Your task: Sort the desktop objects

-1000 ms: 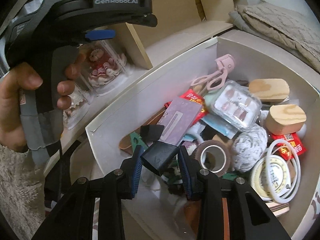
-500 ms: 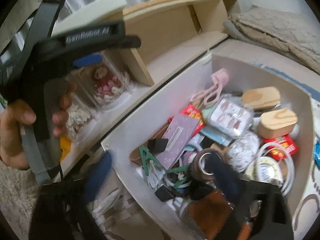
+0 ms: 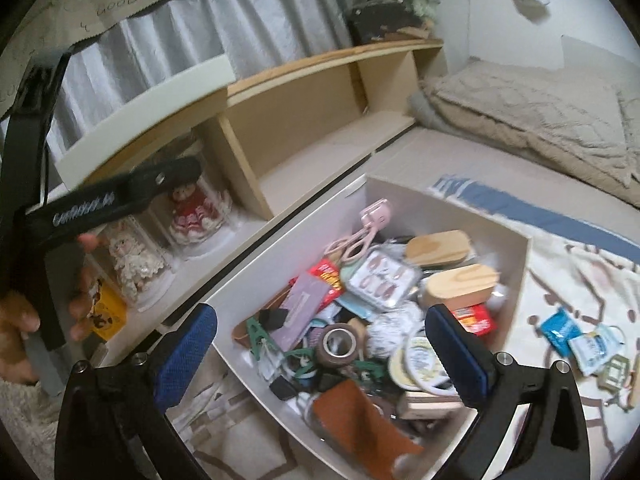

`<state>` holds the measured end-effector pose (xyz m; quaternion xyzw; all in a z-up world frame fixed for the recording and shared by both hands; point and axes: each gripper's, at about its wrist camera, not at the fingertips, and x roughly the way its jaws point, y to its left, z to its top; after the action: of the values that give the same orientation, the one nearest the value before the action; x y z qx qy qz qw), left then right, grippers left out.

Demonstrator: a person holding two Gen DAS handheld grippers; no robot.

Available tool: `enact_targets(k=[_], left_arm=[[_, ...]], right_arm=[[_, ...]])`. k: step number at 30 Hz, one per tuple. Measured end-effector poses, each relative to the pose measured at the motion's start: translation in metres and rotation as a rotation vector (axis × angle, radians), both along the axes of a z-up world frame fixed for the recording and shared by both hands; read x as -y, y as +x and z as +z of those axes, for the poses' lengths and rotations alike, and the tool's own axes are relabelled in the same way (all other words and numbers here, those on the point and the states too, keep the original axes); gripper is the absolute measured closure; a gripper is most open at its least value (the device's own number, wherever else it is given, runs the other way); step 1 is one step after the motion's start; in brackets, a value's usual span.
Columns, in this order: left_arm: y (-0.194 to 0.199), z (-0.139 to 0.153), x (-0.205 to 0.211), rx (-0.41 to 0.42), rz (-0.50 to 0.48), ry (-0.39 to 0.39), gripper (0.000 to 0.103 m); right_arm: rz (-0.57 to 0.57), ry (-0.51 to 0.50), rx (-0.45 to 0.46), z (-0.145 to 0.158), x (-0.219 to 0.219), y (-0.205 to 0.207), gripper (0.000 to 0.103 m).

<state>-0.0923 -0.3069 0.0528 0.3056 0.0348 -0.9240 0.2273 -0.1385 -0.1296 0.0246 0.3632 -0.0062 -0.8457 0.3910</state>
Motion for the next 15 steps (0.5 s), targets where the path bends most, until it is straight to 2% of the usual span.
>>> enact_targets(k=[15], left_arm=[[0.041,0.025,-0.082,-0.002,-0.063,-0.044,0.0]], right_arm=[[-0.066,0.01,-0.091,0.045,-0.076,0.025,0.0]])
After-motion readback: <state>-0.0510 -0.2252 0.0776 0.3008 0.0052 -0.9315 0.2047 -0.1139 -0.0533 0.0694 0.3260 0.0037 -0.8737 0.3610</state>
